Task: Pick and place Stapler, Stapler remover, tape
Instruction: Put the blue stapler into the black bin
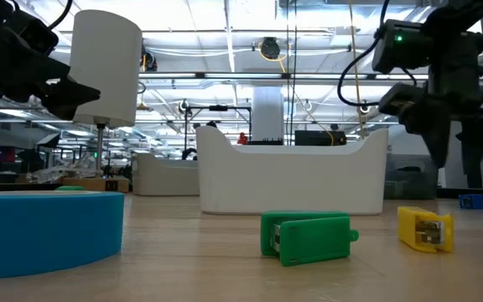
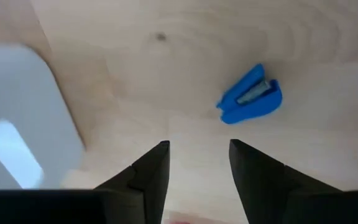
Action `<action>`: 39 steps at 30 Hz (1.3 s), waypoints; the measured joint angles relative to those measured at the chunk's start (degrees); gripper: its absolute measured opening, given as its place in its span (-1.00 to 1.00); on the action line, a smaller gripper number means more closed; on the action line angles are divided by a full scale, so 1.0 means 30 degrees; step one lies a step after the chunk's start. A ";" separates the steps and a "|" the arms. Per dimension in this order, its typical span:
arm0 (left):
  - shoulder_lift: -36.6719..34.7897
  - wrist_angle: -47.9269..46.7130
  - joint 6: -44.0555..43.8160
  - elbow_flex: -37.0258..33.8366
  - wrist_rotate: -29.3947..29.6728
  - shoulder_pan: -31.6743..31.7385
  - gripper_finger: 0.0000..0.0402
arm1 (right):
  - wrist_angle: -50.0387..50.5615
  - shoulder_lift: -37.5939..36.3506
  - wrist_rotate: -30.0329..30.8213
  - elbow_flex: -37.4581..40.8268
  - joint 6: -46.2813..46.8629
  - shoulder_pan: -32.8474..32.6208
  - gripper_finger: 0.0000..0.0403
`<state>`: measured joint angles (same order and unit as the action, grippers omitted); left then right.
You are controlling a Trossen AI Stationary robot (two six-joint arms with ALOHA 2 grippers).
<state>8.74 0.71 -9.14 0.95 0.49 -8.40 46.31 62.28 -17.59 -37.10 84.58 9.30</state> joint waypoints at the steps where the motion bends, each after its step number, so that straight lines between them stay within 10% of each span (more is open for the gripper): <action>1: -0.0003 -0.0001 -0.0038 -0.0007 -0.0101 0.0004 0.34 | -0.0170 0.0003 0.0189 0.0000 0.0597 0.0000 -0.20; 17: -0.0003 -0.0066 0.0078 -0.0007 -0.0655 -0.0002 0.34 | -0.1581 0.0007 -0.0064 0.0000 0.4745 -0.0138 -0.25; 26: 0.0004 -0.0058 0.0004 -0.0007 -0.0662 0.0002 0.34 | -0.3430 0.0007 0.2040 0.0000 0.2978 -0.0140 -0.26; 32: -0.0003 -0.0053 0.0373 -0.0007 -0.0657 0.0002 0.34 | -0.4533 0.0015 0.6410 0.0000 0.6807 -0.0494 -0.27; 39: 0.0001 -0.0051 0.0385 -0.0007 -0.0677 0.0005 0.34 | -0.4336 0.0068 0.6912 0.0000 1.0307 -0.2316 -0.26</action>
<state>8.74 0.56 -7.98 0.93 -1.54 -8.38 33.30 62.49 3.14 -37.10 115.50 2.35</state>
